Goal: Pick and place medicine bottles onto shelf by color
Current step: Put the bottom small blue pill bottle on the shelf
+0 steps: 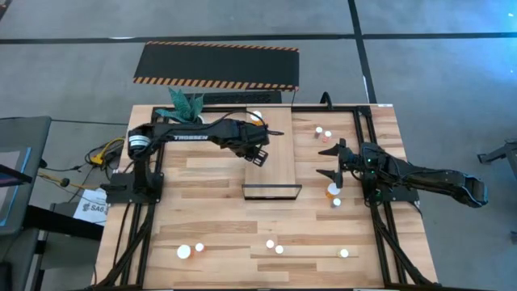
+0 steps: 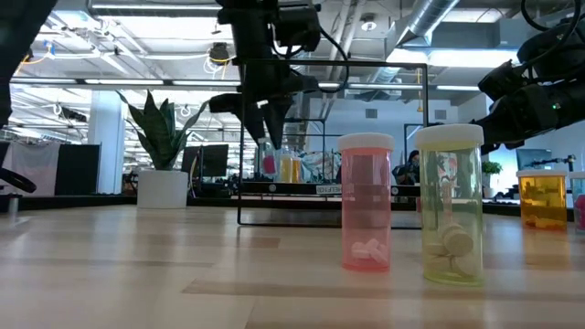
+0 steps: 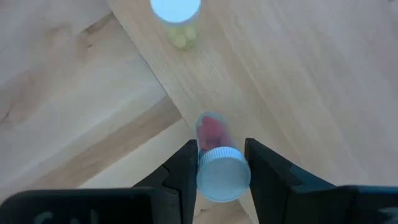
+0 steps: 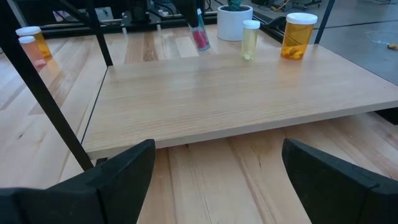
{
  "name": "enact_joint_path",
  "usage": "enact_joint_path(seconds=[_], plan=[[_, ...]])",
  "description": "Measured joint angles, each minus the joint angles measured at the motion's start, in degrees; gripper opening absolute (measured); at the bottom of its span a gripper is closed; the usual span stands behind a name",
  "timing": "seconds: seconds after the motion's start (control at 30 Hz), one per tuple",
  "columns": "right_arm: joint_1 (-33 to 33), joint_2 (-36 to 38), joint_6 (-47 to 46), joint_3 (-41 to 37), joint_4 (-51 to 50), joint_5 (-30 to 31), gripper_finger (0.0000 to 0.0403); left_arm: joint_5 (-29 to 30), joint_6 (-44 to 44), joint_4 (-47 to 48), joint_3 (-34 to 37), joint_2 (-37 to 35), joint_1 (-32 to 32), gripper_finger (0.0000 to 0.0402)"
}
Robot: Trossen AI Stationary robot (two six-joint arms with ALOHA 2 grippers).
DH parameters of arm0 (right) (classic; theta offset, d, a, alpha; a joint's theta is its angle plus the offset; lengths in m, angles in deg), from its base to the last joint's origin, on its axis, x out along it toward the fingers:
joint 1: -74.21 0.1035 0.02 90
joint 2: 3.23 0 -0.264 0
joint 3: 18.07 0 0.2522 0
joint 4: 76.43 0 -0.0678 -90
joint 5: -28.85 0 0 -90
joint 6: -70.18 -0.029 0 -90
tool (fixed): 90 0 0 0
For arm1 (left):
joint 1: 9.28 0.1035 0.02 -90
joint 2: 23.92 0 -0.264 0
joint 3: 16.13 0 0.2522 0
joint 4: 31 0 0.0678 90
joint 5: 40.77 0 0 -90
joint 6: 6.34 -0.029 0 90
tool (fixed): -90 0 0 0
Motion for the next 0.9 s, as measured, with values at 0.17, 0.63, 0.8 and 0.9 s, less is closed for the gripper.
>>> enact_joint_path(seconds=[0.17,0.63,0.8,0.9], plan=[[0.0,0.0,0.0,0.0,-0.02,0.0,0.0374,-0.41,-1.77,-0.46,-2.08,1.58,-0.07,0.0098],[-0.02,0.0,0.0,0.0,0.0,0.02,0.0374,-1.48,-3.31,-3.82,-2.29,3.01,0.11,0.0098],[0.0,0.0,0.0,0.0,0.0,0.02,0.0374,-1.53,-3.29,-3.43,-2.18,3.3,0.15,0.0098],[0.0,0.0,0.0,-0.01,0.0,0.02,0.0374,-1.54,-3.24,-3.1,-2.14,3.3,0.15,0.0099]])
